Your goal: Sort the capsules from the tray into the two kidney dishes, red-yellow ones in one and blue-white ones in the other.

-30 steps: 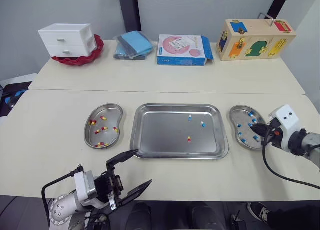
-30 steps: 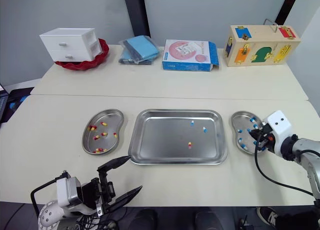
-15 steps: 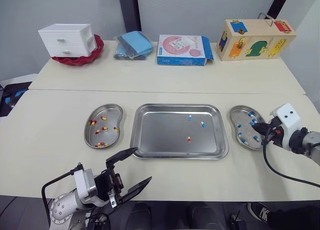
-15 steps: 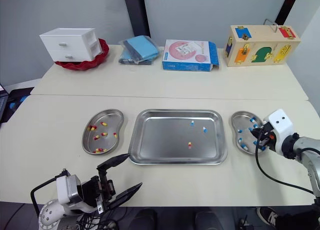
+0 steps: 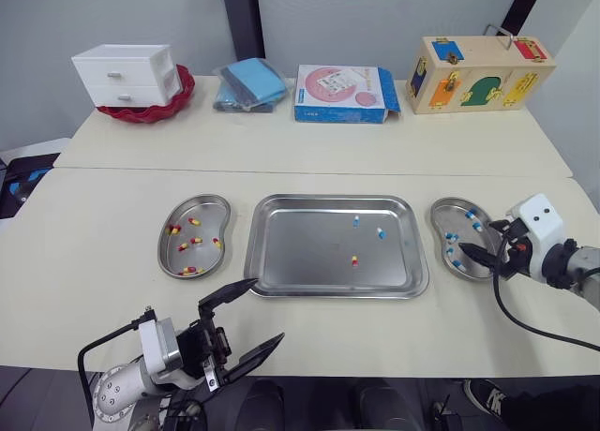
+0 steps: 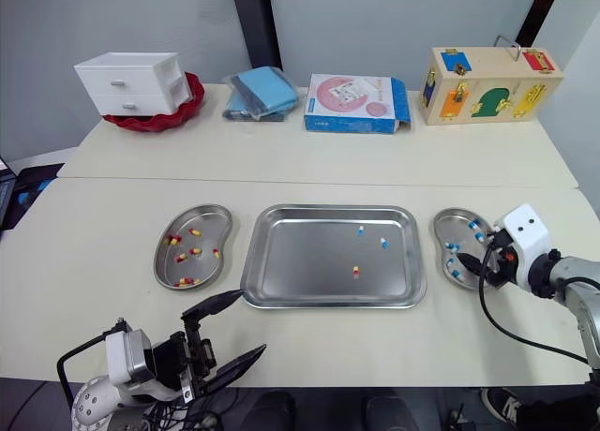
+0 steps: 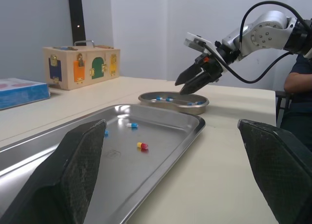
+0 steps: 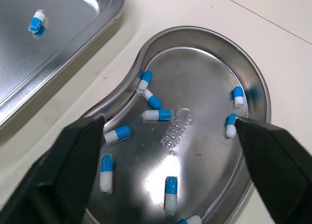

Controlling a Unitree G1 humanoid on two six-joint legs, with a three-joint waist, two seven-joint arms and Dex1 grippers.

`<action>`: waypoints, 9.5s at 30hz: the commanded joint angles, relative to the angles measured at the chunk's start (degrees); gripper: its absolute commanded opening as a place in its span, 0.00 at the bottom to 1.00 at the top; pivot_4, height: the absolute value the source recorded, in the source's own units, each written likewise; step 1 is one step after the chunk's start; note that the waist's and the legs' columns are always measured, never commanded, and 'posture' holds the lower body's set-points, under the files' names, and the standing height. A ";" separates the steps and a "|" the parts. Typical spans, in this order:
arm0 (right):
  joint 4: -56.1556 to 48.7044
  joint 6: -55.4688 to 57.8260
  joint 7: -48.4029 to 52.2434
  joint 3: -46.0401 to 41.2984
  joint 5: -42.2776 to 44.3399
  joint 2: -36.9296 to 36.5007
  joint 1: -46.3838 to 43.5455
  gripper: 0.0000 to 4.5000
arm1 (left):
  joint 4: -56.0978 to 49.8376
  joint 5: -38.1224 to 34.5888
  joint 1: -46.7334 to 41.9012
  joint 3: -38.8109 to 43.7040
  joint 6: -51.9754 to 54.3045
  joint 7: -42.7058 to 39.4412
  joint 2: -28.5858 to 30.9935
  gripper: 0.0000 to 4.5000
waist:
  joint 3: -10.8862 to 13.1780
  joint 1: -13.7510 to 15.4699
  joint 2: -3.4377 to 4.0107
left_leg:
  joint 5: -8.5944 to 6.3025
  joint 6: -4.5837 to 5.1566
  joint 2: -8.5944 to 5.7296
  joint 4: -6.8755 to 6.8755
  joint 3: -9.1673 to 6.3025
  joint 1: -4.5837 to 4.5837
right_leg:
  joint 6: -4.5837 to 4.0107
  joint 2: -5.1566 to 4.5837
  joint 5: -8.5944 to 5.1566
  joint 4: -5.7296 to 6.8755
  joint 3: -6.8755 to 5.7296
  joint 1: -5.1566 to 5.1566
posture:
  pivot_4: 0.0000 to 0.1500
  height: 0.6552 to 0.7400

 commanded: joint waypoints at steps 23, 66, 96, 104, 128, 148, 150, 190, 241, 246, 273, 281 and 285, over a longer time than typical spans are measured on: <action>6.31 -31.68 31.12 -16.05 4.21 -5.41 26.10 1.00 | 9.56 1.44 4.86 33.50 39.24 14.97 30.50 1.00 | 0.04 0.58 -0.06 | -0.01 0.00 0.02 0.02 0.01 0.55 | 0.01 0.01 -0.04 -0.04 -0.02 0.49 | 1.00 1.00; -6.10 -38.37 27.40 -12.99 15.61 12.68 36.47 1.00 | 9.46 9.45 -13.37 23.11 41.76 3.09 32.98 1.00 | 0.05 0.40 -0.07 | -0.02 -0.02 0.04 -0.22 0.09 0.69 | 0.01 -0.01 -0.04 -0.27 0.03 0.69 | 1.00 1.00; -11.38 -53.47 16.32 -4.24 14.19 26.33 40.50 1.00 | 27.48 23.41 -57.86 -22.24 29.30 -5.37 3.38 1.00 | 0.05 0.83 0.12 | 0.00 -0.02 -0.02 -0.08 -0.06 0.70 | -0.01 0.03 -0.03 -0.09 -0.07 0.75 | 1.00 1.00; -12.80 -54.01 13.43 -3.09 13.50 26.70 41.76 1.00 | 38.15 26.89 -63.44 -24.22 24.05 -6.43 -3.72 1.00 | 0.03 0.73 0.14 | 0.00 -0.01 -0.05 -0.01 -0.10 0.67 | 0.00 0.03 -0.03 -0.06 -0.08 0.75 | 1.00 1.00; -13.70 -56.07 8.60 -0.19 11.50 27.40 43.79 1.00 | 46.66 38.43 -66.97 -28.22 20.00 -3.83 -9.15 1.00 | 0.03 0.82 0.14 | 0.00 -0.01 -0.07 0.01 -0.11 0.67 | 0.01 0.03 -0.04 -0.01 -0.08 0.75 | 1.00 1.00; -13.27 -56.77 7.49 0.38 10.87 27.13 43.72 1.00 | 46.88 39.50 -66.42 -28.07 19.56 -4.53 -9.05 0.09 | 0.03 0.81 0.15 | 0.00 -0.02 -0.07 0.01 -0.11 0.67 | 0.02 0.03 -0.04 -0.01 -0.08 0.75 | 1.00 1.00; -13.24 -56.85 7.60 0.43 10.90 27.10 43.66 1.00 | 46.36 39.06 -66.24 -27.81 19.76 -4.76 -8.98 0.09 | 0.03 0.81 0.14 | 0.00 -0.01 -0.07 0.01 -0.11 0.67 | 0.02 0.03 -0.04 -0.01 -0.08 0.75 | 1.00 1.00; -2.81 -53.57 27.03 7.45 16.55 15.79 24.90 1.00 | 4.46 23.27 -31.96 12.78 54.95 23.81 15.46 0.09 | 0.02 1.06 0.10 | 0.00 -0.02 -0.01 0.14 -0.23 0.72 | 0.01 -0.01 -0.04 0.02 -0.19 0.87 | 1.00 1.00; -3.41 -21.76 17.77 -18.36 15.10 -6.70 35.77 1.00 | 12.52 16.16 -12.89 31.79 48.67 11.52 31.19 0.99 | 0.05 0.95 -0.09 | -0.01 -0.02 -0.01 -0.12 -0.06 0.74 | 0.01 -0.03 -0.05 -0.22 -0.07 0.78 | 1.00 1.00; 2.17 -21.40 21.27 -19.48 12.25 -10.27 33.29 1.00 | 17.62 18.18 -10.42 32.51 44.13 9.47 33.05 0.99 | 0.06 0.77 -0.10 | -0.01 -0.01 0.01 -0.19 -0.02 0.73 | 0.02 -0.03 -0.05 -0.41 -0.05 0.79 | 1.00 1.00; 12.37 -22.21 25.33 -17.29 6.09 -11.47 23.30 1.00 | 15.48 16.60 -3.76 34.72 40.99 7.88 31.10 0.99 | 0.07 0.32 -0.08 | -0.03 -0.01 0.03 -0.25 0.06 0.67 | 0.01 -0.05 -0.05 -0.51 -0.02 0.74 | 1.00 1.00; 8.70 -18.29 26.14 -18.89 7.87 -11.21 25.16 1.00 | 8.01 10.44 -2.98 31.99 38.84 2.60 26.85 0.99 | 0.07 0.35 -0.07 | -0.03 -0.01 0.03 -0.25 0.06 0.66 | 0.01 -0.05 -0.05 -0.51 -0.02 0.75 | 1.00 1.00; -0.96 -11.25 22.91 -20.84 14.28 -8.73 23.89 1.00 | 1.30 7.43 -2.32 27.51 33.86 -0.43 21.34 0.99 | 0.06 0.56 -0.05 | -0.02 -0.01 0.03 -0.24 0.09 0.67 | 0.02 -0.05 -0.04 -0.49 0.01 0.77 | 1.00 1.00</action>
